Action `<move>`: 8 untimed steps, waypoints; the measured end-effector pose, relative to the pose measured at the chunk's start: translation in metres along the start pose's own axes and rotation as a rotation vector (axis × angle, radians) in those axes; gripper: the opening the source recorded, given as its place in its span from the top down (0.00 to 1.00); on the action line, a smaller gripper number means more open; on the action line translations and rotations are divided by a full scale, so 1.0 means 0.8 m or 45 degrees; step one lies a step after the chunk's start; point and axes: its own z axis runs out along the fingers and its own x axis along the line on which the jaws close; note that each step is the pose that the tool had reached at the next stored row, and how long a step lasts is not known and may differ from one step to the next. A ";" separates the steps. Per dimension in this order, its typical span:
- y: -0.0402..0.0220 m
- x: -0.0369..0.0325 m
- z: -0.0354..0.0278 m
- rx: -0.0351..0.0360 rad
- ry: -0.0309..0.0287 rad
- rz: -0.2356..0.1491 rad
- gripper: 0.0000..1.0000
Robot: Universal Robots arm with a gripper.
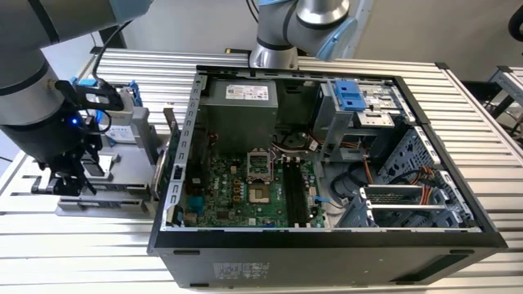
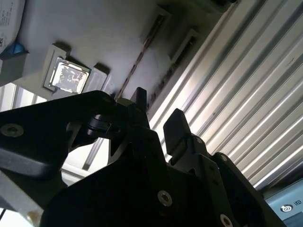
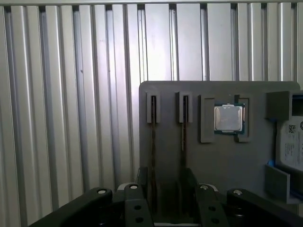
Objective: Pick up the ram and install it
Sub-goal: 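Pick up the ram and move it above insertion slot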
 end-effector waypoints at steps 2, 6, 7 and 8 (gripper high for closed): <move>-0.0001 0.0002 0.0043 0.0003 0.0000 0.008 0.00; -0.0002 0.0006 0.0129 0.0007 0.0000 0.018 0.00; -0.0003 0.0007 0.0150 0.0006 0.0003 0.019 0.00; -0.0003 0.0009 0.0174 0.0006 0.0006 0.019 0.00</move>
